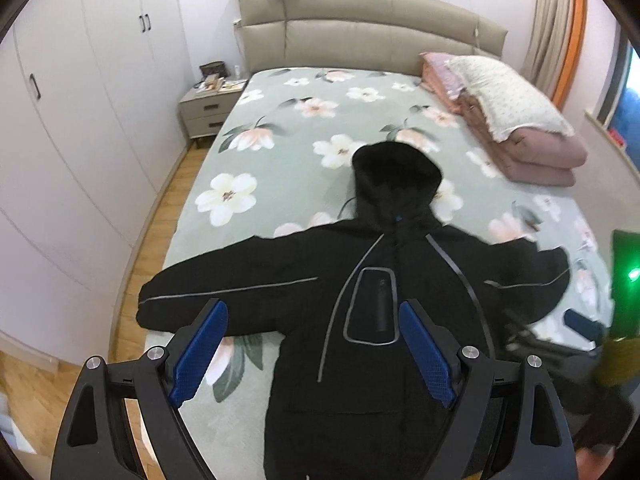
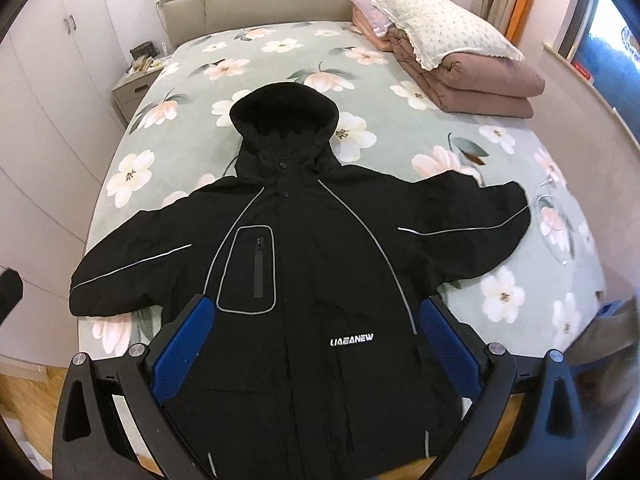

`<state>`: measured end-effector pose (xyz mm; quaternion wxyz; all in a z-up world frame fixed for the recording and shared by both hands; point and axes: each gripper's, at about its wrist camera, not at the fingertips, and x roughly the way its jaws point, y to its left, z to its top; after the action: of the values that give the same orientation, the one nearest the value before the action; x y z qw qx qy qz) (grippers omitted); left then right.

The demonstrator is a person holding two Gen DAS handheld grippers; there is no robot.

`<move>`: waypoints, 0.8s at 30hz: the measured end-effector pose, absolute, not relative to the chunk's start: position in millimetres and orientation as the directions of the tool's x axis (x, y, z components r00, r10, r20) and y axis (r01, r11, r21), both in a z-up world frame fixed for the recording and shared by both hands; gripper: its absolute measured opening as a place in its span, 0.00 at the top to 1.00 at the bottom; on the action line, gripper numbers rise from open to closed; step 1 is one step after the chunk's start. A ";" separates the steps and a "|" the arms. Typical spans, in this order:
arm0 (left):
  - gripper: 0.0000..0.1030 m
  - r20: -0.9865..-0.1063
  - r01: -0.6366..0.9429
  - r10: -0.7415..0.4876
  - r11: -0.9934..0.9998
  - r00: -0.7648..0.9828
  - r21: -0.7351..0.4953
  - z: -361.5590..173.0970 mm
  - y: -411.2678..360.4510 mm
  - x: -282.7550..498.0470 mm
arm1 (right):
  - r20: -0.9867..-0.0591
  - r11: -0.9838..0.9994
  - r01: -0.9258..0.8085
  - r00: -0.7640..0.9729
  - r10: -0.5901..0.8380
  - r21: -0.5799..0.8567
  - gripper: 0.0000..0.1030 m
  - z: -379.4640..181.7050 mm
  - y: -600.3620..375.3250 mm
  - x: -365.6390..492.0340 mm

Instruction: Fold large clothes

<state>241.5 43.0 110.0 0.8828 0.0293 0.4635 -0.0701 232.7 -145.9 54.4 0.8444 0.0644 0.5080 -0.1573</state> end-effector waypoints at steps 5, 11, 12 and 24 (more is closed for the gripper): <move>0.14 -0.804 0.141 -0.071 0.990 0.591 0.016 148.2 57.1 246.1 | -0.879 0.949 0.307 0.432 -0.201 -0.067 0.00 87.7 -123.6 233.2; 0.14 -0.810 0.144 -0.097 0.990 0.579 -0.016 159.2 83.4 268.5 | -0.900 0.948 0.317 0.404 -0.166 -0.032 0.00 97.4 -97.4 235.9; 0.14 -0.813 0.149 -0.099 0.989 0.574 -0.015 157.5 85.1 273.2 | -0.902 0.948 0.317 0.397 -0.169 -0.038 0.00 96.7 -91.6 237.3; 0.14 -0.838 0.222 -0.171 0.973 0.518 -0.062 126.2 96.7 323.1 | -0.936 0.933 0.354 0.302 -0.182 -0.068 0.00 67.9 -61.2 257.7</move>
<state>323.1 96.7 126.2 0.8707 0.0265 0.4780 -0.1128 257.7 -61.2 67.9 0.8032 0.0757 0.5668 -0.1669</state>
